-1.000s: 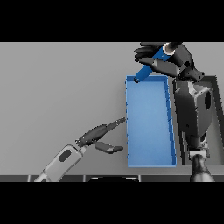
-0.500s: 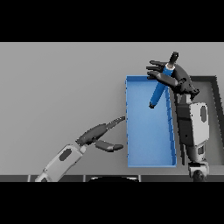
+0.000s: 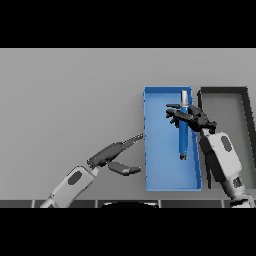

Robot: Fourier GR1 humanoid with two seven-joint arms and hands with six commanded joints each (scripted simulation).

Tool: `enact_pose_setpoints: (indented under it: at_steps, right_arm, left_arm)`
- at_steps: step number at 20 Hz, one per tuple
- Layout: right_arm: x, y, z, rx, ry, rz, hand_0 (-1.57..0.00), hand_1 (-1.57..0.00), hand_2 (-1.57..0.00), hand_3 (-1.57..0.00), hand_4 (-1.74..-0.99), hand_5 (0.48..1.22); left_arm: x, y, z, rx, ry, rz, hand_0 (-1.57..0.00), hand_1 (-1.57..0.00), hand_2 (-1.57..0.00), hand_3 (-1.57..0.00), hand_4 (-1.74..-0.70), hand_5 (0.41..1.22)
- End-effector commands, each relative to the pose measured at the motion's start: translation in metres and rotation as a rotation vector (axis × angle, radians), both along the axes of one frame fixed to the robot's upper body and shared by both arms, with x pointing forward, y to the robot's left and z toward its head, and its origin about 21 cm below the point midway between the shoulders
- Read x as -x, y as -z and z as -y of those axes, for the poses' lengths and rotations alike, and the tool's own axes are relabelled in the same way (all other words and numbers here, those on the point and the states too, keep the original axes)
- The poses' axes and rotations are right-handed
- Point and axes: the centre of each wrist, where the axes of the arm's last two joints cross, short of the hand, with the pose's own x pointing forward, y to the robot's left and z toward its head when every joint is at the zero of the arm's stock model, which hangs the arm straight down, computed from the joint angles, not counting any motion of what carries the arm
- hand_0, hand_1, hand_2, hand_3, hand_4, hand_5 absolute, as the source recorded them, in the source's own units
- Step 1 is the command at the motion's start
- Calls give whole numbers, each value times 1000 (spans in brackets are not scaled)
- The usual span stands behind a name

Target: Pick up the blue pipe and place it into the blue bin.

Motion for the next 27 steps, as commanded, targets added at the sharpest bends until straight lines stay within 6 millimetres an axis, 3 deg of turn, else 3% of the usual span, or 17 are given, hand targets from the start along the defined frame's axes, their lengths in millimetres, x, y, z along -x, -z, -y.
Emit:
enact_pose_setpoints:
  at_steps: [1,2,4,5,6,9,12,16,22,27]
  right_arm:
    - [1,4,-1,-1,4,-54,-1306,-1167,-1114,-897,-1503,1150]
    - [0,8,-1,12,0,-105,-1045,-933,-891,-718,-1455,1164]
    - [1,12,-4,23,0,-179,-668,-597,-570,-459,-1338,1157]
    - [1,13,-6,56,-53,-183,-534,-477,-456,-367,-1285,1141]
    - [3,15,-14,78,-88,-191,-427,-382,-364,-293,-1242,1081]
    - [5,12,-12,220,-141,-157,-218,-195,-186,-150,-1165,924]
    - [6,18,-15,298,-182,-108,-111,-99,-95,-76,-1125,821]
    - [2,22,-15,344,-163,-90,-45,-40,-38,-31,-1124,717]
    - [1,19,-11,314,-164,-70,-11,-10,-9,-7,-1132,675]
    - [5,29,-12,286,-189,-68,-9,-8,-7,-6,-1129,677]
  left_arm:
    - [0,-1,-1,1,0,-1,1,1,1,1,-886,453]
    - [-3,-4,0,-6,-10,-2,1,1,1,1,-885,454]
    - [-4,-5,2,-16,-4,-6,1,1,1,1,-886,454]
    - [-1,-4,2,-16,-4,-11,1,1,1,1,-888,453]
    - [-3,-4,0,-18,-11,-14,1,1,1,1,-889,453]
    - [-3,-3,0,-10,-7,-13,1,1,1,1,-895,453]
    - [-2,-5,4,1,0,-7,1,1,1,1,-899,450]
    - [-2,-1,1,-5,-3,-17,1,1,1,1,-912,458]
    - [-7,-1,1,-2,-15,-28,1,1,1,1,-922,466]
    - [-1,-4,0,12,3,-21,1,1,1,1,-920,468]
